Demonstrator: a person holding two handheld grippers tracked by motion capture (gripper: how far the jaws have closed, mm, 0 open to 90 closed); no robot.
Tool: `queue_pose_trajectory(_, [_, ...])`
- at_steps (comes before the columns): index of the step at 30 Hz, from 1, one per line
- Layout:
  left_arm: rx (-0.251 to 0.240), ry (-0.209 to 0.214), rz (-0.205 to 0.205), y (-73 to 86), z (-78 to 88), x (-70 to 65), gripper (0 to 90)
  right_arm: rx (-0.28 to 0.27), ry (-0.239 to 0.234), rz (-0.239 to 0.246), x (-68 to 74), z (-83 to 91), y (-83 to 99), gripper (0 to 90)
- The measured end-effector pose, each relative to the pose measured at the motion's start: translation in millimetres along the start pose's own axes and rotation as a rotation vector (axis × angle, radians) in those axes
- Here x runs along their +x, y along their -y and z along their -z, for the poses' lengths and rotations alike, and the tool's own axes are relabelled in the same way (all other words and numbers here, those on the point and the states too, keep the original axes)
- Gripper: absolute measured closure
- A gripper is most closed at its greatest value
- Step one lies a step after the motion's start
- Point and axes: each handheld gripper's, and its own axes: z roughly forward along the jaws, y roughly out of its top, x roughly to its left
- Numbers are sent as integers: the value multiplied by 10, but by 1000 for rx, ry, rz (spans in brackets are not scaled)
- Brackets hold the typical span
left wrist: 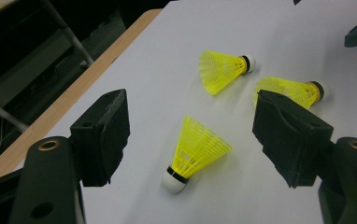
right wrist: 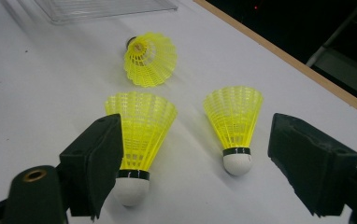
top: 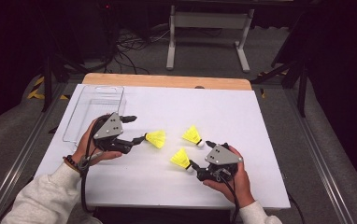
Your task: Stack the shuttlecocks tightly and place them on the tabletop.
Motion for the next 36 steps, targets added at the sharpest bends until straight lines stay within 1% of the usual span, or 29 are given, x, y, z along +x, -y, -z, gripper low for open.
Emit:
queue_pose_trajectory(1, [0, 0, 0, 0, 0, 0, 279, 0, 0, 0, 0, 0, 0, 191])
queue_pose_trajectory(3, [-14, -32, -8, 55, 64, -30, 272, -2, -3, -1, -1, -3, -5, 190])
queue_pose_trajectory(4, [-21, -36, -11, 79, 92, -41, 269, -3, -3, -3, -1, -4, -9, 189])
queue_pose_trajectory(6, [-33, -24, -5, 135, 147, -65, 255, -7, -4, -5, 0, -3, -16, 189])
queue_pose_trajectory(7, [-33, -24, -5, 135, 147, -65, 253, -9, -5, -5, -3, -2, -18, 189])
queue_pose_trajectory(8, [-39, -34, -18, 181, 191, -95, 249, -9, -7, -4, -5, -3, -20, 189])
queue_pose_trajectory(13, [-43, -31, -18, 252, 256, -136, 224, -12, -13, -5, -6, -18, -30, 188])
queue_pose_trajectory(14, [-49, -29, -20, 291, 291, -159, 222, -13, -17, -6, -7, -20, -31, 187])
queue_pose_trajectory(18, [-57, -21, -12, 358, 346, -192, 211, -10, -21, -5, -8, -25, -19, 187])
queue_pose_trajectory(19, [-55, -28, -9, 381, 359, -205, 211, -10, -21, -5, -8, -25, -19, 187])
queue_pose_trajectory(20, [-68, -18, 8, 432, 384, -219, 199, -5, -22, -6, -6, -24, -11, 187])
queue_pose_trajectory(21, [-68, -18, 8, 432, 384, -219, 196, -5, -22, -6, -6, -24, -11, 187])
queue_pose_trajectory(23, [-73, -22, 18, 520, 431, -249, 189, -3, -23, -9, -2, -19, -2, 187])
queue_pose_trajectory(24, [-77, -16, 31, 553, 445, -252, 189, 0, -22, -8, 0, -16, 4, 187])
queue_pose_trajectory(26, [-70, -24, 43, 613, 473, -265, 177, 3, -23, -8, 7, -14, 11, 187])
queue_pose_trajectory(31, [-85, -24, 85, 738, 552, -296, 171, 8, -21, -11, 10, -1, 23, 186])
queue_pose_trajectory(32, [-82, -14, 91, 767, 564, -301, 167, 10, -23, -12, 11, 2, 25, 186])
queue_pose_trajectory(33, [-76, -22, 94, 797, 579, -308, 164, 11, -24, -10, 10, 4, 27, 186])
queue_pose_trajectory(34, [-74, -24, 102, 829, 594, -312, 164, 11, -23, -11, 8, 6, 29, 186])
queue_pose_trajectory(35, [-68, -13, 109, 860, 610, -313, 161, 12, -24, -12, 6, 8, 31, 186])
queue_pose_trajectory(36, [-62, -19, 116, 891, 626, -322, 160, 13, -25, -11, 6, 9, 33, 186])
